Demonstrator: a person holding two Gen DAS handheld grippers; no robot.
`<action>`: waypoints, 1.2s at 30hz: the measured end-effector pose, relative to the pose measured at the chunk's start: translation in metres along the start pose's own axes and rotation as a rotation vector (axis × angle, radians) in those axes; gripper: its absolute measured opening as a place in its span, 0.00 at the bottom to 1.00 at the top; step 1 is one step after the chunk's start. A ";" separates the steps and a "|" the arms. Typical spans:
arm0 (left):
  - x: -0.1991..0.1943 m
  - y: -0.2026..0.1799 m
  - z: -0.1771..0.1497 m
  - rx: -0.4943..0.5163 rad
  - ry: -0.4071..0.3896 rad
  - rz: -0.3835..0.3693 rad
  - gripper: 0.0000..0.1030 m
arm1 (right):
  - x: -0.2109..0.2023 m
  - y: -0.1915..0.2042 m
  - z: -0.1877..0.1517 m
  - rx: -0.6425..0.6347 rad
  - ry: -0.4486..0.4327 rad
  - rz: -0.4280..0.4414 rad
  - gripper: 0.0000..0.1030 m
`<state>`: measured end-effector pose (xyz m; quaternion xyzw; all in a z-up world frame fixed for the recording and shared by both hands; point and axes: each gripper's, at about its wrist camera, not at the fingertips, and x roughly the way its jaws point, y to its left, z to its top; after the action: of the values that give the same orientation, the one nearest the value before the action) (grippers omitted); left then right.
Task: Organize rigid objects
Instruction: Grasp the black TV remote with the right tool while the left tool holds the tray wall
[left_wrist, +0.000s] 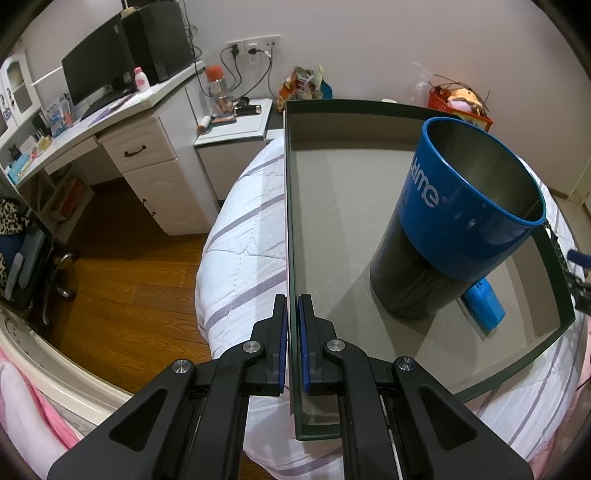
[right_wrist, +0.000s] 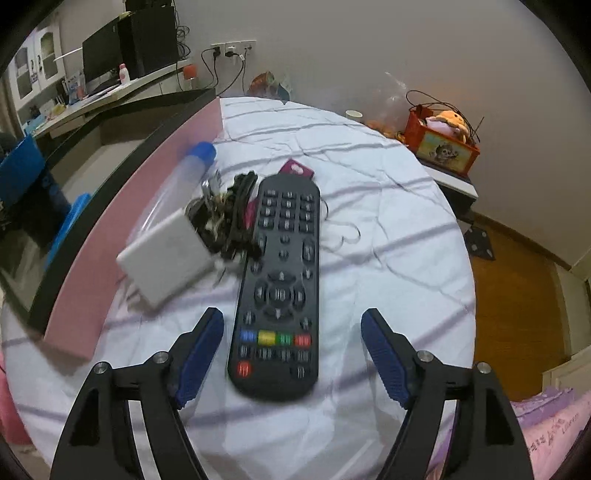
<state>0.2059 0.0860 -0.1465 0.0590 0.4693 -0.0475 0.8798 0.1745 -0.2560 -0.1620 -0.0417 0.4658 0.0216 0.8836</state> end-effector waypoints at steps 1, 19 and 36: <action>0.000 0.000 0.000 0.001 0.000 0.000 0.05 | 0.003 0.001 0.002 -0.005 -0.001 -0.004 0.76; 0.001 -0.003 -0.001 0.015 -0.004 0.012 0.05 | -0.030 0.011 -0.045 0.053 0.026 0.084 0.46; 0.000 -0.001 -0.001 0.016 -0.001 -0.003 0.05 | -0.021 0.008 -0.037 0.089 -0.052 0.089 0.43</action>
<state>0.2044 0.0848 -0.1471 0.0654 0.4686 -0.0527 0.8794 0.1322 -0.2511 -0.1659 0.0190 0.4445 0.0414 0.8946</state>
